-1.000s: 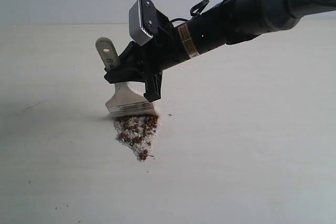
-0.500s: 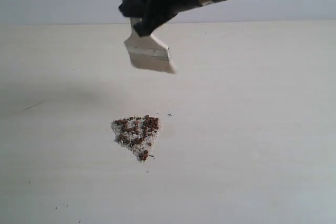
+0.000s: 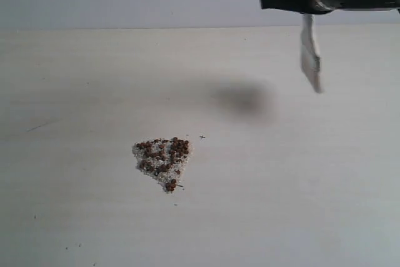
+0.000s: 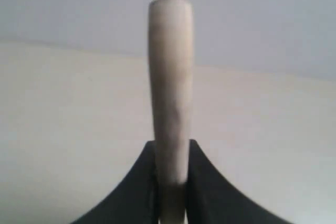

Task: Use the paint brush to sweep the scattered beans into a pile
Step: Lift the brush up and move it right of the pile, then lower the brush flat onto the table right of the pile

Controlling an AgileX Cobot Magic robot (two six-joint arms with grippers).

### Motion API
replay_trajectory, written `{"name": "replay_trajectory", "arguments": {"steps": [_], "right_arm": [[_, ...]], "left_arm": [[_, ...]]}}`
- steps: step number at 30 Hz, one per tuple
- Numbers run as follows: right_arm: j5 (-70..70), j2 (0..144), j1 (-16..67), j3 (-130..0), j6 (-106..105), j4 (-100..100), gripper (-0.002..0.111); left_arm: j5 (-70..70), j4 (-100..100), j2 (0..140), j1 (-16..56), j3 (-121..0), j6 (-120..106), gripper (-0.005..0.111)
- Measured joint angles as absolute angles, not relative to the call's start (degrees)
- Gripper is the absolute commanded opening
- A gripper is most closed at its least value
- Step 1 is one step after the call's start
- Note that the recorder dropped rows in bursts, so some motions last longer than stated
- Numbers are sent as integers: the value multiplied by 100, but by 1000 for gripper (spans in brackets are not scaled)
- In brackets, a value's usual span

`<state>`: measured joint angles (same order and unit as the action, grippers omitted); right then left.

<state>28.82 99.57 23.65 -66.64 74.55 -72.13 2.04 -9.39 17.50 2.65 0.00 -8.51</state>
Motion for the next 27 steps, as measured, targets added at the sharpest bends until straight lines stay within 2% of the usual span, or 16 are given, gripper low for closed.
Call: {"name": "replay_trajectory", "arguments": {"steps": [2,5,8,13,18,27], "right_arm": [[3809,9884,2352,-6824,4687,-4746,0],[4477,9844,2352,-6883,2134,-1981,0],[4859,9870,2352,-6861,450,382,0],[4829,10110,2362,-6536,-1027,3220,0],[4599,10398,2327,-6445,-1281,3876,0],[4823,11057,1715,-6445,-2260,4606,0]], "left_arm": [[204,-939,1750,265,0,-851,0],[204,-939,1750,265,0,-851,0],[204,-939,1750,265,0,-851,0],[204,-939,1750,265,0,-851,0],[204,-939,1750,265,0,-851,0],[204,-939,1750,265,0,-851,0]]}}
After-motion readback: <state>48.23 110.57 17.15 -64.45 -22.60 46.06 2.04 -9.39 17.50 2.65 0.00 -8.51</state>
